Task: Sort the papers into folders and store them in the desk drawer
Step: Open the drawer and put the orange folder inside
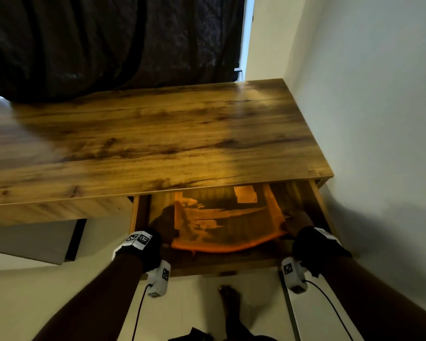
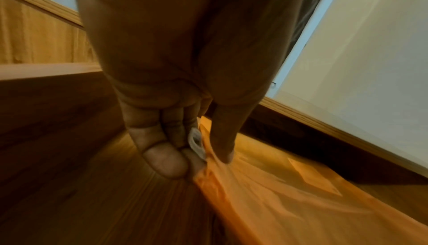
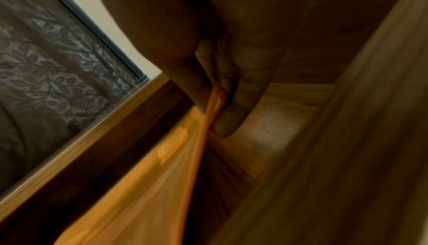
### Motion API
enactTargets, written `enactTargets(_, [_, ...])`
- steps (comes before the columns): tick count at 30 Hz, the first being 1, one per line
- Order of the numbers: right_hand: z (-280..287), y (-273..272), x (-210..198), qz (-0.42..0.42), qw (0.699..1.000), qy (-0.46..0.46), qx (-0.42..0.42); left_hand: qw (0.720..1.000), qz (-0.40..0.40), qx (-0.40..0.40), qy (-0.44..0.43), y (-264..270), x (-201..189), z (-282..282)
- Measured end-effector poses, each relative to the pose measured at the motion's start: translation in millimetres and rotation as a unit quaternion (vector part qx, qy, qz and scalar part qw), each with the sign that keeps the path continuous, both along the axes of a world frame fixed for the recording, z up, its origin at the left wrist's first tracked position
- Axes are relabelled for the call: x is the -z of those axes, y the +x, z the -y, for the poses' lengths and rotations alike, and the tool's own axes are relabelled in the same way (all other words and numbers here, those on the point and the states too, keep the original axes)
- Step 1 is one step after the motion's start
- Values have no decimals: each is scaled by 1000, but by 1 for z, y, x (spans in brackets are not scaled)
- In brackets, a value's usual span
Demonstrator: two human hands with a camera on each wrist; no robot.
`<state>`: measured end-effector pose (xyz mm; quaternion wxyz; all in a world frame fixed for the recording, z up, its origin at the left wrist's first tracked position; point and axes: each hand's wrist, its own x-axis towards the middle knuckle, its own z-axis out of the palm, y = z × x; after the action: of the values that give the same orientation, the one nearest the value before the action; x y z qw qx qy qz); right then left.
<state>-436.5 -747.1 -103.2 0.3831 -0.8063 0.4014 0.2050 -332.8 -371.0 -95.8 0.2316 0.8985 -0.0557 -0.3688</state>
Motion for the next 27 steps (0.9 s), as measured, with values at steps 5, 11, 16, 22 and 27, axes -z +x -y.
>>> enactTargets(5, [5,-14,5,-25,998,-38,-43,991,-11,73,113,-5,-9,1])
enactTargets(11, [-11,-37,-17,32,995,-2,-96,983,20,177,47,-18,-33,19])
enactTargets(16, [-38,-64,-26,5,933,11,-360,943,-25,332,-15,-70,-43,53])
enactTargets(22, [-43,-65,-19,62,856,-96,-504,927,39,374,-11,-90,-42,64])
enactTargets(27, [-45,-55,-31,135,830,-253,-479,890,213,403,26,-82,-34,65])
